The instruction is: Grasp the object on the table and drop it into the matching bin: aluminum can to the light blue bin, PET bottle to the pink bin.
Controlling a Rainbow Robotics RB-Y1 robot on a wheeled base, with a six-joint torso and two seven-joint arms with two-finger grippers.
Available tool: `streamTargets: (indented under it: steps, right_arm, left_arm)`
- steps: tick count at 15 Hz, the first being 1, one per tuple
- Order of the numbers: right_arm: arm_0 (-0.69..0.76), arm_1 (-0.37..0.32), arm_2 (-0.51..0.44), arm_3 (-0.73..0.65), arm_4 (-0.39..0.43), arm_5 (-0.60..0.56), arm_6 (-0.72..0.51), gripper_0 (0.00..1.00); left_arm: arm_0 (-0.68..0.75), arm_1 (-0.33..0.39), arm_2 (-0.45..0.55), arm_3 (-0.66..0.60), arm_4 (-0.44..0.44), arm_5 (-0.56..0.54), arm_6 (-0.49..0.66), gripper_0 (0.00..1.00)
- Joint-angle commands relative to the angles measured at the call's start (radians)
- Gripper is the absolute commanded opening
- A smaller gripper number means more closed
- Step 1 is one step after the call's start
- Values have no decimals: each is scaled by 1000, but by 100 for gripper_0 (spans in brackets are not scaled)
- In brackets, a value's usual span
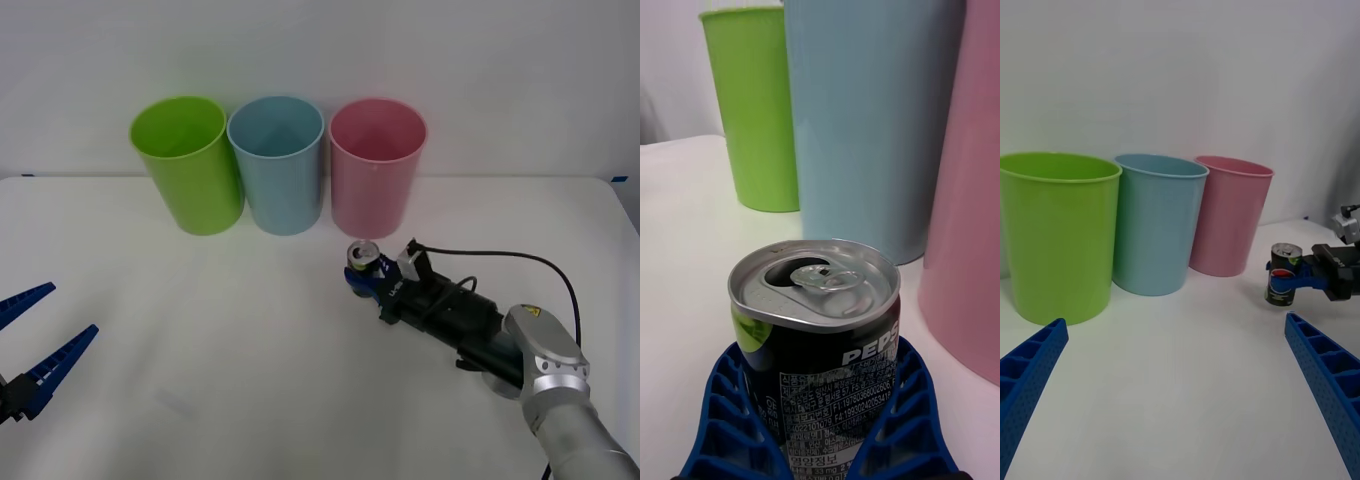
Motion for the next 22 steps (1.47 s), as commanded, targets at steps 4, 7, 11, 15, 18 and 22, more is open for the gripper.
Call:
streamTargets:
  steps: [4, 7, 11, 15, 18, 22]
  right_arm:
    - [84, -17, 26, -197, -16, -18, -135, 0]
    - [170, -31, 64, -390, -16, -2, -275, 0]
    - [257, -51, 100, -597, -16, 18, -428, 0]
    - [334, -74, 142, -792, -16, 80, -549, 0]
    - [349, -97, 178, -883, -16, 136, -585, 0]
    - [305, -99, 185, -915, -13, 152, -612, 0]
  left_arm:
    - [0, 0, 0, 0, 0, 0, 0, 100]
    - [0, 0, 0, 0, 0, 0, 0, 100]
    - [0, 0, 0, 0, 0, 0, 0, 100]
    - [0, 0, 0, 0, 0, 0, 0, 100]
    - [0, 0, 0, 0, 0, 0, 0, 100]
    - [0, 0, 0, 0, 0, 0, 0, 100]
